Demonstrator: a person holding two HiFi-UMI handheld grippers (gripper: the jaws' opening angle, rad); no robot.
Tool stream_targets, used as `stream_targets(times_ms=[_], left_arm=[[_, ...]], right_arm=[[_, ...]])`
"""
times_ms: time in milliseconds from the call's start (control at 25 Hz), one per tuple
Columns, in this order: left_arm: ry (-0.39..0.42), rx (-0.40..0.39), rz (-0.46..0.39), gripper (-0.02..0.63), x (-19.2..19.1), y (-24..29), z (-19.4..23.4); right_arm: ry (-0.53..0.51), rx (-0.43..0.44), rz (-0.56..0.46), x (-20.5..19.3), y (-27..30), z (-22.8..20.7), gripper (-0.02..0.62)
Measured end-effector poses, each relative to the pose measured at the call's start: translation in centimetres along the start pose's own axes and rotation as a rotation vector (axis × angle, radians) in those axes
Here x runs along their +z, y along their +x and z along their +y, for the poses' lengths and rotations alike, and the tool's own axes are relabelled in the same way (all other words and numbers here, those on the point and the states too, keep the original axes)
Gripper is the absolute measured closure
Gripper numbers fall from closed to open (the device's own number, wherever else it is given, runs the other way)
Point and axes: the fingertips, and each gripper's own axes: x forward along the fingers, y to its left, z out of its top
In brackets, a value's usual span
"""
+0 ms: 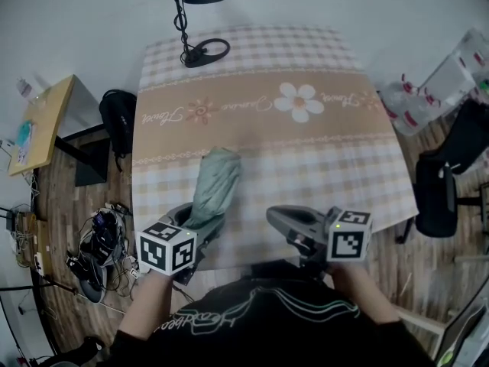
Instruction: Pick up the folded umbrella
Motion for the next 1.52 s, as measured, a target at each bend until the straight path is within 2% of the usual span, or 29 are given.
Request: stream_targets(times_ms=[320,640,920,1120,1520], left_arm=[[0.013,-0.098,-0.138,0.342,2.3,-4.1,-4.7],[0.007,-0.185,-0.252,0.342,3.1,-7.8,-5.8],[0.012,-0.176,-0.322,0.342,3.7,-10.4,-7.9],[0.023,-0.155,-0.355,0.342,3.8,-11.8,-10.4],[-0.012,-0.131,-0.373,0.342,1.0,-12.6,-17.8]], right_arm=[[-0.067,-0.01,-0.028,0.0,-1.3,2.8,0.584],[-0.132,-0.055,-0.033,0.0,-0.2,5.1,0.584],[-0.215,-0.034,-0.03,0.2,-1.7,7.9,0.584],[-0.229,-0.005,-0.038,-0.1,-3.6,9.3,0.584],[-0.259,0.025,-0.039,-3.0,-11.0,11.4,0.584]])
